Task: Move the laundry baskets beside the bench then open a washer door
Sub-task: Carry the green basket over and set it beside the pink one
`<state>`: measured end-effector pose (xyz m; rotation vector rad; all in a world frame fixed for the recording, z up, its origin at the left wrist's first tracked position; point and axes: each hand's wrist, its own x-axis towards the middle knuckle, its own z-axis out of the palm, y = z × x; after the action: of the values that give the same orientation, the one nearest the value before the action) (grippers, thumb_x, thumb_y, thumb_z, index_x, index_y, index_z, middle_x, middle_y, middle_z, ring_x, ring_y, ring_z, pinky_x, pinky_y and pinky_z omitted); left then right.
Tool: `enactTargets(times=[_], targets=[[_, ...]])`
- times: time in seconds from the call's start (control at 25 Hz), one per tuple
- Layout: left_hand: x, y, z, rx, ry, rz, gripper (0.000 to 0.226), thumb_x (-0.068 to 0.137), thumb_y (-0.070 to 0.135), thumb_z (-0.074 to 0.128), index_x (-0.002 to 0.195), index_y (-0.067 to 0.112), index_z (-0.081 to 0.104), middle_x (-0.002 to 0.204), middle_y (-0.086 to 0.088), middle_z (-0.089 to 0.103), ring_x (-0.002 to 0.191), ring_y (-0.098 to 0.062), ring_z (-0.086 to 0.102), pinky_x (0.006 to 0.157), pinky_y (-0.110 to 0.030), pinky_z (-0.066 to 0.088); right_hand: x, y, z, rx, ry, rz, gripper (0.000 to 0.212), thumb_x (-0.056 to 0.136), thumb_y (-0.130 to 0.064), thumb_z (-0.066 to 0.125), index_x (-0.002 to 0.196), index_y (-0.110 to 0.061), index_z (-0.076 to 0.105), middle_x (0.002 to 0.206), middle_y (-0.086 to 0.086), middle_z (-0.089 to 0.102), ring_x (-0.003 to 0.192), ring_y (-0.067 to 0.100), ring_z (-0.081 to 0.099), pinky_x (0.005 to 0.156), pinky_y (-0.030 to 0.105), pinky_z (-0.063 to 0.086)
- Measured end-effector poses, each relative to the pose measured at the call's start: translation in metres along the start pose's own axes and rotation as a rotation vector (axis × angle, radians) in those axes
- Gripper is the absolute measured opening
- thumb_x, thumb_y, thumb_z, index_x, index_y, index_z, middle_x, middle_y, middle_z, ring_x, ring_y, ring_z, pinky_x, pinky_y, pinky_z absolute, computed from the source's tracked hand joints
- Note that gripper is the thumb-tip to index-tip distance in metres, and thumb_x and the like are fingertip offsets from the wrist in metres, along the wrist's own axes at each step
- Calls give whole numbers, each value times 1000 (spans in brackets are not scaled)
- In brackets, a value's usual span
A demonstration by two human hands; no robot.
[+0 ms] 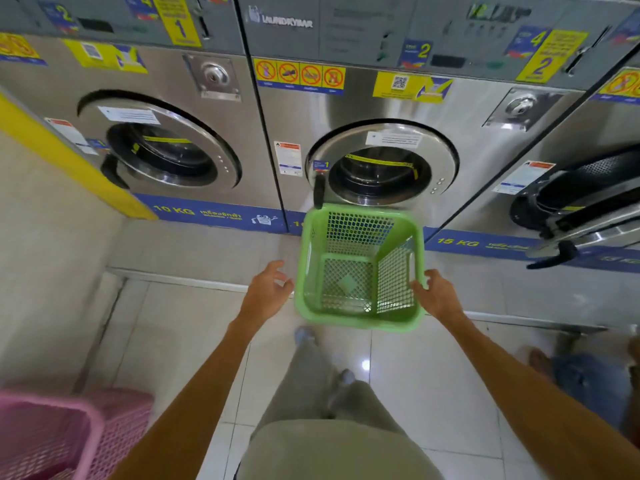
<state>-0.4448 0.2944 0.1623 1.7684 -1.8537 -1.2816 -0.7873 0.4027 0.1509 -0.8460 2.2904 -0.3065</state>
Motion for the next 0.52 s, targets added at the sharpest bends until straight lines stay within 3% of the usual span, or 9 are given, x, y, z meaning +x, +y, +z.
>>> enactTargets(times=[0.12, 0.32, 0.52], targets=[[50, 4, 24, 22, -67, -37, 52, 87, 20, 69, 135, 11, 50, 116, -14, 66, 79, -27, 67, 81, -37, 55, 36, 7, 2, 8, -22, 68, 55, 91, -31, 64, 132, 1, 47, 117, 31, 64, 112, 44, 60, 93, 42, 46], [123, -12, 64, 70, -142, -148, 71, 87, 19, 69, 148, 9, 35, 135, -21, 53, 113, -36, 59, 97, -39, 47, 100, 29, 13, -7, -54, 167, 64, 91, -26, 66, 142, -1, 36, 120, 37, 61, 116, 48, 57, 98, 47, 44], [172, -33, 91, 170, -205, -269, 82, 86, 24, 71, 152, 7, 26, 142, -25, 46, 127, -37, 52, 104, -44, 44, 162, 38, 19, -45, -104, 216, 67, 92, -21, 63, 148, -6, 30, 120, 35, 62, 118, 49, 56, 100, 44, 42]])
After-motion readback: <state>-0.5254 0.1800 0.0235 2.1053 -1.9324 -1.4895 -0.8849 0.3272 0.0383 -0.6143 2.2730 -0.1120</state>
